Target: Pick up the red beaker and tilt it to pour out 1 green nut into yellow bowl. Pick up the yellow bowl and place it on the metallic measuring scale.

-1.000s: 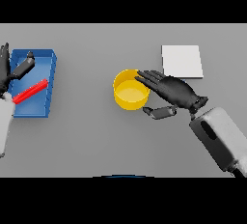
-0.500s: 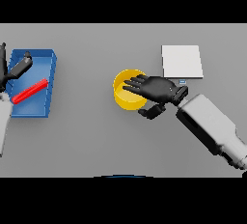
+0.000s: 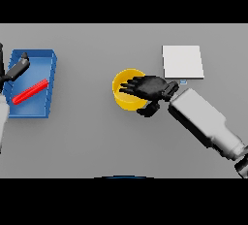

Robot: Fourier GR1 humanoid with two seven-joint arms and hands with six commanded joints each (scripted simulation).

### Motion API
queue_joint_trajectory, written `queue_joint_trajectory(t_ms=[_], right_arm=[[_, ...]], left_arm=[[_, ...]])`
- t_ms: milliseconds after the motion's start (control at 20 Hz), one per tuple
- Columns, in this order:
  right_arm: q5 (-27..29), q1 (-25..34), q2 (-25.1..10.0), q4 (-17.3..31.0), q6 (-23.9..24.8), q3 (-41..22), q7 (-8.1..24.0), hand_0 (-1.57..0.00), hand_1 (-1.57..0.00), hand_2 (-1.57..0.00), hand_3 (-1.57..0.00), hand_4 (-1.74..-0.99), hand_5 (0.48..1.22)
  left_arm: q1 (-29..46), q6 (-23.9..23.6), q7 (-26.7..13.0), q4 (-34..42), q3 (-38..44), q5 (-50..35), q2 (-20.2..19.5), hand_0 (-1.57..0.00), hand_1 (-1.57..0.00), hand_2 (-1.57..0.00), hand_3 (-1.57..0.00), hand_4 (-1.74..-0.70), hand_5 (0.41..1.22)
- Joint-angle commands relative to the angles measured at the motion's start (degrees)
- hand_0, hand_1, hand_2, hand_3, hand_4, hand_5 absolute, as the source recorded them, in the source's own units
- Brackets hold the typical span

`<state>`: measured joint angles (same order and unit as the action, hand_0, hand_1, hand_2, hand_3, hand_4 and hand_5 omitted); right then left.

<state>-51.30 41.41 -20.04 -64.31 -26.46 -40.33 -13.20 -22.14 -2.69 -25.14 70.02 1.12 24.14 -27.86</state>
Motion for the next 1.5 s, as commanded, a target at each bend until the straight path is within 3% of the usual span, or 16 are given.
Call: queue_joint_trajectory(t_ms=[0,250,350,400,450,500,550,650,750,800,1000,1200,1450], right_arm=[[0.17,0.67,1.18,0.72,-0.35,-0.06,0.72,0.0,0.0,0.0,0.0,-1.265,0.74],[0.7,0.41,2.2,2.62,-2.77,-0.29,2.49,0.0,0.0,-0.02,-0.07,-1.289,0.758],[1.3,-0.01,2.6,2.64,-4.05,0.34,4.47,-0.03,-0.04,-0.07,-0.14,-1.302,0.805],[1.16,0.38,2.33,3.07,-4.3,0.22,4.01,-0.16,-0.14,-0.15,-0.18,-1.321,0.839],[0.98,0.75,2.39,3.23,-4.24,0.15,3.91,-0.44,-0.42,-0.38,-0.24,-1.351,0.915],[1.09,0.63,2.17,3.64,-3.39,0.05,1.86,-0.67,-0.65,-0.61,-0.31,-1.394,0.976],[1.47,0.45,2.48,3.4,-3.95,0.15,1.94,-0.85,-0.84,-0.81,-0.4,-1.463,1.025],[2.11,1.13,2.45,3.42,-6.05,0.14,2.31,-1.11,-1.1,-1.08,-0.71,-1.557,1.096],[2.52,1.57,1.83,3.87,-6.46,0.04,0.81,-1.28,-1.27,-1.18,-1.01,-1.623,1.141],[2.64,1.35,1.84,3.32,-6.59,-0.21,1.57,-1.33,-1.33,-1.2,-1.12,-1.647,1.157],[3.85,0.61,0.77,2.04,-5.48,-0.46,1.59,-1.47,-1.47,-1.28,-1.37,-1.702,1.195],[4.71,0.51,0.1,0.19,-5.54,-0.25,2.06,-1.53,-1.53,-1.31,-1.4,-1.725,1.21],[6.17,1.84,-1.68,-4.61,-8.8,2.21,5.88,-1.56,-1.56,-1.4,-1.27,-1.736,1.217]], left_arm=[[-0.77,0.53,-0.66,0.18,0.16,-0.28,-0.28,0.0,0.0,0.0,0.0,-0.74,0.699],[-0.82,-0.48,0.01,-1.17,0.14,0.23,0.07,0.0,0.0,0.0,0.0,-0.75,0.699],[-0.71,-0.16,-0.18,-0.8,0.28,-0.02,-0.16,0.0,0.0,0.0,0.0,-0.75,0.701],[-0.85,-0.35,0.32,-1.48,0.22,0.06,0.03,0.0,0.0,0.0,0.0,-0.75,0.701],[-0.83,-0.56,0.1,-1.52,0.0,0.33,0.23,0.0,0.0,0.0,0.0,-0.75,0.7],[-0.69,-0.51,0.4,-1.29,0.07,0.2,0.16,0.0,0.0,0.0,0.0,-0.76,0.703],[-1.08,-0.42,0.42,-1.49,0.06,0.21,0.13,0.0,0.0,0.0,0.0,-0.76,0.704],[-0.86,0.03,0.38,-0.85,-0.14,0.24,-0.09,0.0,0.0,0.0,0.0,-0.76,0.701],[-0.81,-0.07,-0.63,-0.48,-0.33,0.64,-0.12,0.0,0.0,0.0,0.0,-0.75,0.698],[-1.02,-0.05,-0.64,-0.41,-0.29,0.73,-0.33,0.0,0.0,0.0,0.0,-0.75,0.695],[-1.11,0.15,-0.08,-0.91,-0.48,0.64,-0.12,0.0,0.0,0.0,0.0,-0.74,0.689],[-1.65,0.17,-0.13,-1.22,-0.42,0.73,-0.31,0.0,0.0,0.0,0.0,-0.73,0.685],[-1.37,-0.12,0.24,-1.01,-0.32,0.87,-0.55,0.0,0.0,0.0,0.0,-0.74,0.69]])
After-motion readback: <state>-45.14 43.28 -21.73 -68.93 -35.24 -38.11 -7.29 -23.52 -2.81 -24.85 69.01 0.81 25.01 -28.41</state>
